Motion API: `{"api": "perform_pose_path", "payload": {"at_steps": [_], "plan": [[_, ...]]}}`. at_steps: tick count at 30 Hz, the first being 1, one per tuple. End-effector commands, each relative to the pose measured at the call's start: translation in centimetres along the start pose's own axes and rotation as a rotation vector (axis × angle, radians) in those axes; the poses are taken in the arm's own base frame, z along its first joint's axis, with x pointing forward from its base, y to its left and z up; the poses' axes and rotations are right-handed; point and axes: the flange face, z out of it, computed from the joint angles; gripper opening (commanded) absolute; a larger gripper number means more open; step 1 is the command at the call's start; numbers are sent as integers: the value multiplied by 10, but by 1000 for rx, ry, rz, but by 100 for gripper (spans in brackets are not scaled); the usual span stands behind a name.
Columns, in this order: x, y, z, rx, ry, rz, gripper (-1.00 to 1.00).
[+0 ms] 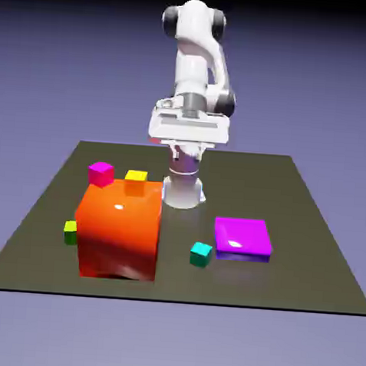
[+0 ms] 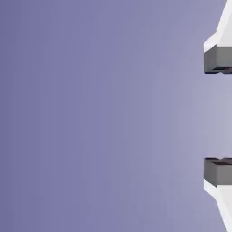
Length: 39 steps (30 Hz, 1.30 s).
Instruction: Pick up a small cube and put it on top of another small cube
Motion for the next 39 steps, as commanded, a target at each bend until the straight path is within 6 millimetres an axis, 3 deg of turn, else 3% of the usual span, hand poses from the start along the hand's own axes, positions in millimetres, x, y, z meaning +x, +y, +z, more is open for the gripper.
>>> {"api": "perform_pose_path", "payload": {"at_steps": [1,8,15,21,25,26,30,31,32,33,37,39], "plan": [[4,-6,5,-11,-22,-7,0],[-13,-4,89,-226,-307,104,0],[-52,7,167,-440,-605,224,0],[-118,60,223,-749,-837,425,0],[-161,99,239,-961,-931,545,0],[-161,99,239,-961,-931,545,0],[-213,129,265,-961,-931,545,0],[-215,130,266,-961,-931,545,0],[-215,130,266,-961,-931,545,-100],[-215,130,266,-961,-931,545,-100],[-163,100,240,-961,-931,545,-100],[-130,63,230,-879,-889,430,-100]]}}
